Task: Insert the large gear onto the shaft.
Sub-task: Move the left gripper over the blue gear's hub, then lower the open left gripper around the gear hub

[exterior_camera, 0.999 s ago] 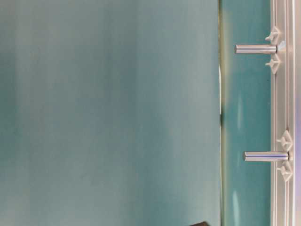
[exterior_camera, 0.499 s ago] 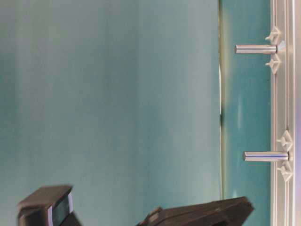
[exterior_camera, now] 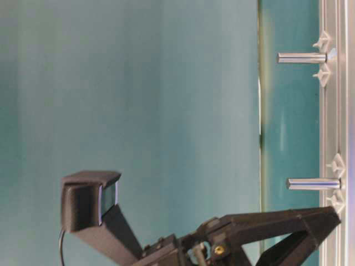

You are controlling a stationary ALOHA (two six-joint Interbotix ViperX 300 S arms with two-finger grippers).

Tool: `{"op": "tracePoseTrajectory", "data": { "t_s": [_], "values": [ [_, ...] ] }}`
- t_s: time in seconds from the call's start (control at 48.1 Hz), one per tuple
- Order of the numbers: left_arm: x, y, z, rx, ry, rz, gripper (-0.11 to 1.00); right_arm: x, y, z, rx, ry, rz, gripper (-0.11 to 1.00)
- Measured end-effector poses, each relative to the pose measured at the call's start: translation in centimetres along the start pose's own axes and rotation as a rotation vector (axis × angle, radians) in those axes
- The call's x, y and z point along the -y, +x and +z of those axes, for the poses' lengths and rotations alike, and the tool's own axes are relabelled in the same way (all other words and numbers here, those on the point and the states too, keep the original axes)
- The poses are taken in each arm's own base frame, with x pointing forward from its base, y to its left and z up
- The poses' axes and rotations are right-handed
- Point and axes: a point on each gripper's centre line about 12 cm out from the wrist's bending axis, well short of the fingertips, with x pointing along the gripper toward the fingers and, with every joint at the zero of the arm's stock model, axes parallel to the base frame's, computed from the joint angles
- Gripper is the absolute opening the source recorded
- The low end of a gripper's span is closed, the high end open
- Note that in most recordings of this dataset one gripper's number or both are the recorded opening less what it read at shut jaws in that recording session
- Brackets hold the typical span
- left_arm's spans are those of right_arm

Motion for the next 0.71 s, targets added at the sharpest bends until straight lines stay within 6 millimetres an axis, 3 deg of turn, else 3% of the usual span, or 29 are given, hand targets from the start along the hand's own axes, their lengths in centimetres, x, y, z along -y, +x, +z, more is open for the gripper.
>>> {"op": "tracePoseTrajectory", "data": {
  "t_s": [0.707],
  "values": [
    [0.1, 3.5, 0.7, -0.212, 0.015, 0.031, 0.0, 0.1, -0.1, -0.1, 0.002, 0.003, -0.007, 0.03]
  ]
}}
